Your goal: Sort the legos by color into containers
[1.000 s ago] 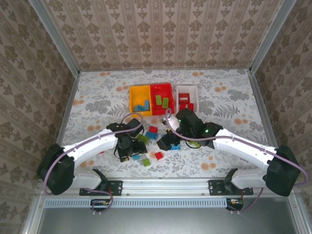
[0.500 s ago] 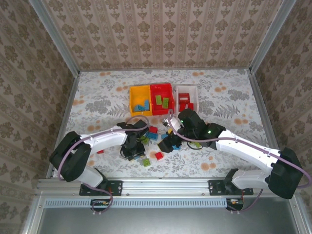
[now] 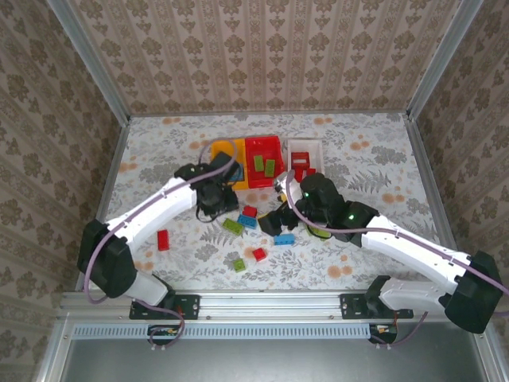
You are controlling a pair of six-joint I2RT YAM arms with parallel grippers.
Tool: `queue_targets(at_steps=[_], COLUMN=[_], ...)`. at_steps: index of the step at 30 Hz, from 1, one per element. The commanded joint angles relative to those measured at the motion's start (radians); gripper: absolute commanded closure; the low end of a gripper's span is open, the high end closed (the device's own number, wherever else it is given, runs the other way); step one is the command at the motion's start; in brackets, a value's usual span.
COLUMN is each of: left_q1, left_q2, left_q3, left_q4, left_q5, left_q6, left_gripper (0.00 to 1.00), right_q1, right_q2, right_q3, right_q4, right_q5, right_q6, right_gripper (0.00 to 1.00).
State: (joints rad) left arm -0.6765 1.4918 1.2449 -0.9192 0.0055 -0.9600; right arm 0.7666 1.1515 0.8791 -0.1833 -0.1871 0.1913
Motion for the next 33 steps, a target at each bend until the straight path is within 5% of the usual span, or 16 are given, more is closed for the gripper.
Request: queue_targets(at_steps=[1, 17, 27, 33], left_q1=[0.063, 0.21, 0.213, 0.209], left_q2=[0.102, 0.627, 0.672, 0.608], left_q3=[0.109, 0.66, 0.67, 0.655], left_q4=[-0.015, -0.057, -0.058, -0.057], left_q5=[-0.021, -0.031, -0.009, -0.011], left_q6=[0.131, 0.304, 0.316, 0.31], left_gripper=[0.74, 0.71, 0.48, 0.43], right_q1=[-0.05, -0.112, -0.136, -0.154], right_q2=[0.033, 0.136, 0.109, 0.07], right_q3=[0.054, 0.157, 0.11, 0.078], right_q4=[0.087, 0.068, 0.052, -0.002], right_q5=[0.093, 0.087, 0.108, 0.153], right_q6=[0.069, 0.123, 0.127, 0.105], right_gripper=[0.01, 0.01, 0.01, 0.01])
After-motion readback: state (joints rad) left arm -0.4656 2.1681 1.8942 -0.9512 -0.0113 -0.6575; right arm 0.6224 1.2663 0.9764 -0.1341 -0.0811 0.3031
